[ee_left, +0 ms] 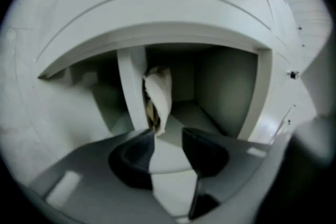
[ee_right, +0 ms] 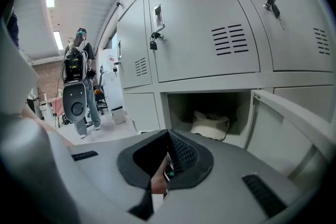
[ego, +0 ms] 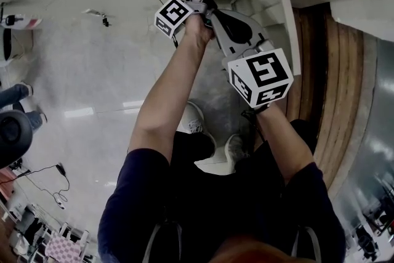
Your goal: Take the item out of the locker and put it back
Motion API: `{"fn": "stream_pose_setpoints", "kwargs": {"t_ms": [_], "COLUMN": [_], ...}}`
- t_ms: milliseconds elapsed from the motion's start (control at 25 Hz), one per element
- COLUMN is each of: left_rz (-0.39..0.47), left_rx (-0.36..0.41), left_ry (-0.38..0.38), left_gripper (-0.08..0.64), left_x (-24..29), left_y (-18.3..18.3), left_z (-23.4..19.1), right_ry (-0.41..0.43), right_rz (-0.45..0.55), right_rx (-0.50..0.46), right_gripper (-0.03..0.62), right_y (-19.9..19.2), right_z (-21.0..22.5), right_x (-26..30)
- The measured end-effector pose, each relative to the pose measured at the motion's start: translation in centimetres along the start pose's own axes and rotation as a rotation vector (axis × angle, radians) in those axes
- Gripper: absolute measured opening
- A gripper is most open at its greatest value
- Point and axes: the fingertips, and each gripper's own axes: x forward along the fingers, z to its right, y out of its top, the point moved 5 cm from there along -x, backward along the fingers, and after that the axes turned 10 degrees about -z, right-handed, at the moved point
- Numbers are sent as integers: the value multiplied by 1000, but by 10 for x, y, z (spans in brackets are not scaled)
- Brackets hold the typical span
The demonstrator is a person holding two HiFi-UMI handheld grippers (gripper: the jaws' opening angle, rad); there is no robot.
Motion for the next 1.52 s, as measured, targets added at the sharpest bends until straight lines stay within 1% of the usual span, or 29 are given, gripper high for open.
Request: {"fn": "stream_pose_setpoints", "kwargs": {"t_ms": [80,200,280,400,520,640,760,840,960,1080,1200,1320,1440,1520], "left_rz": [0,-3,-12,-20,-29,-39,-29,-39,-44,-30,-31,-59,-78,-82], "left_rx": [20,76,108,141,173,225,229,257,334,412,509,643,814,896], "left_ry": [13,38,40,25,22,32,22,32,61,85,89,118,163,187], "left_gripper": [143,67,37,11,5,3,3,3,3,3,3,3,3,3], "left_x": [-11,-27,-36,-45,-57,-73,-92,-104,-123,-141,-152,-154,-155,-155], "left_y": [-6,-16,-25,-37,-51,-67,-75,-79,-85,-92,-100,-107,-113,-118], "left_z": [6,21,36,64,95,124,148,161,182,203,213,214,218,221], "right_ry": [4,13,24,37,59,86,108,125,145,160,162,150,142,135], "right_rz": [11,26,40,65,87,113,142,159,185,210,211,192,171,164], "right_rx": [-6,-9,-5,0,-8,-14,-20,-19,-32,-48,-62,-90,-84,-77], "right_gripper": [3,3,3,3,3,3,3,3,3,3,3,3,3,3], "right_y": [4,7,8,13,19,24,33,38,42,47,44,35,22,16], "right_z": [-4,-8,-11,-14,-17,-20,-25,-30,-36,-42,-47,-46,-41,-38], "right_x": [-8,-25,-38,-58,-75,-94,-114,-126,-145,-162,-167,-167,-170,-173]}}
